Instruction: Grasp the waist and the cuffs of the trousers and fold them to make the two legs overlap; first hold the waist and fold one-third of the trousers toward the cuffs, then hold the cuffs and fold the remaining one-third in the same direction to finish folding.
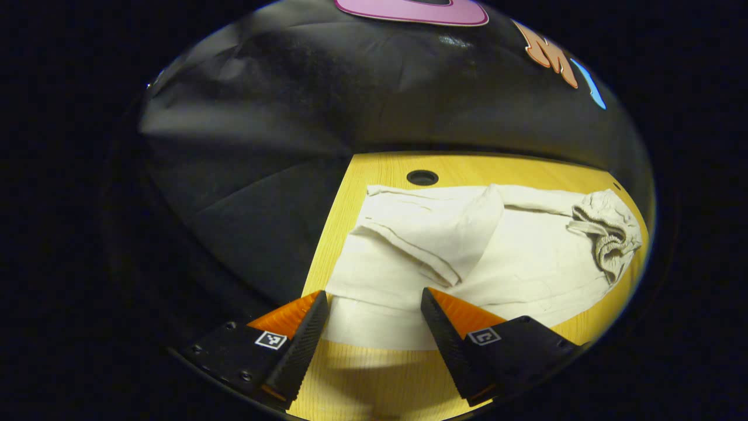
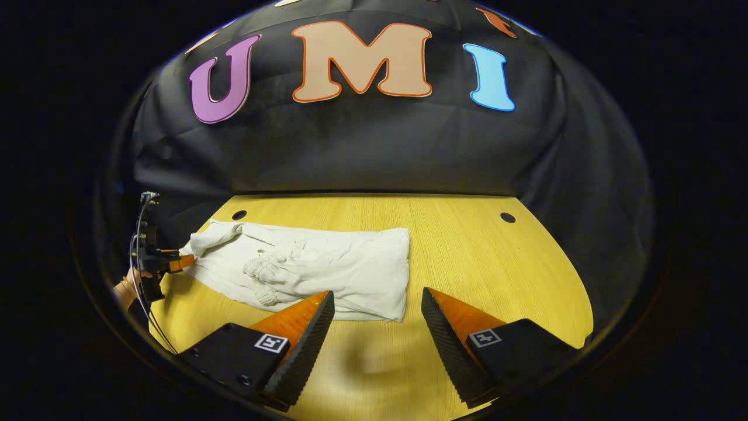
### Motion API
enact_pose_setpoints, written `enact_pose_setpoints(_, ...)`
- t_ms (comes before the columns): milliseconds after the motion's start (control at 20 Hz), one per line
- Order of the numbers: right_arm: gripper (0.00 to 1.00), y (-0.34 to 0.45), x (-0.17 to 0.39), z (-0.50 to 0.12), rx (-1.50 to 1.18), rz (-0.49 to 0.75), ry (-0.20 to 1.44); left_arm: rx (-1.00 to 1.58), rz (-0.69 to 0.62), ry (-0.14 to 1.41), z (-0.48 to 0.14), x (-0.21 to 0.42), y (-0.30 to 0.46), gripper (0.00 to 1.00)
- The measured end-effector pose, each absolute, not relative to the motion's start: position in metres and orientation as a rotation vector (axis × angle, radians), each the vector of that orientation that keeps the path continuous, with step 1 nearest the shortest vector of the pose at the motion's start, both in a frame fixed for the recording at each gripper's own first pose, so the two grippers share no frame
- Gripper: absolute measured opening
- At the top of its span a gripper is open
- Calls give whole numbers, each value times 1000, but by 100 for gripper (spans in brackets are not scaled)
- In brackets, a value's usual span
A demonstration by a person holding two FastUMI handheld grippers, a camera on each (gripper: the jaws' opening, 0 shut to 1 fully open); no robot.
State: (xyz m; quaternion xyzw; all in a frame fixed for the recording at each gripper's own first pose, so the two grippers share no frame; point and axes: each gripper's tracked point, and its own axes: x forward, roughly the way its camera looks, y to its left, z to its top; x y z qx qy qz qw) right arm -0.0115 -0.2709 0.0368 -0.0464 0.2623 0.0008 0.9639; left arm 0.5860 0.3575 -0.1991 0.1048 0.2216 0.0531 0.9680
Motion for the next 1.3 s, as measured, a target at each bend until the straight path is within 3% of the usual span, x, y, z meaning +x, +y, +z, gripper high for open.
enact_pose_setpoints(50,92,-269,-13,35,-92,6,536,188,99,463,-201,583,356,92)
enact_pose_setpoints(300,92,-259,-15,33,-87,29,539,149,67,487,-205,587,343,71)
enact_pose_setpoints(350,92,-258,-16,34,-84,32,537,150,57,491,-205,588,337,53)
enact_pose_setpoints(400,92,-257,-16,35,-81,33,534,147,44,491,-206,591,332,45)
enact_pose_setpoints(450,92,-257,-17,36,-79,34,530,135,37,484,-205,593,328,24)
enact_pose_setpoints(550,92,-260,-18,38,-82,28,524,127,44,472,-204,595,327,0)
enact_pose_setpoints(600,96,-263,-19,40,-85,24,519,119,52,468,-203,595,327,0)
enact_pose_setpoints(850,92,-278,-23,47,-74,-4,500,95,56,449,-191,591,314,0)
enact_pose_setpoints(900,96,-282,-24,48,-72,-6,499,80,47,434,-183,590,305,0)
enact_pose_setpoints(1000,92,-287,-24,49,-65,-9,494,50,32,401,-169,588,288,0)
enact_pose_setpoints(1050,96,-292,-25,49,-57,-10,494,44,22,389,-164,585,275,0)
enact_pose_setpoints(1150,96,-299,-27,50,-43,-9,489,40,-2,363,-149,584,252,0)
enact_pose_setpoints(1200,92,-303,-27,52,-38,-9,486,46,-18,348,-140,582,237,0)
enact_pose_setpoints(1300,96,-312,-29,54,-30,-6,481,73,-49,315,-123,580,208,0)
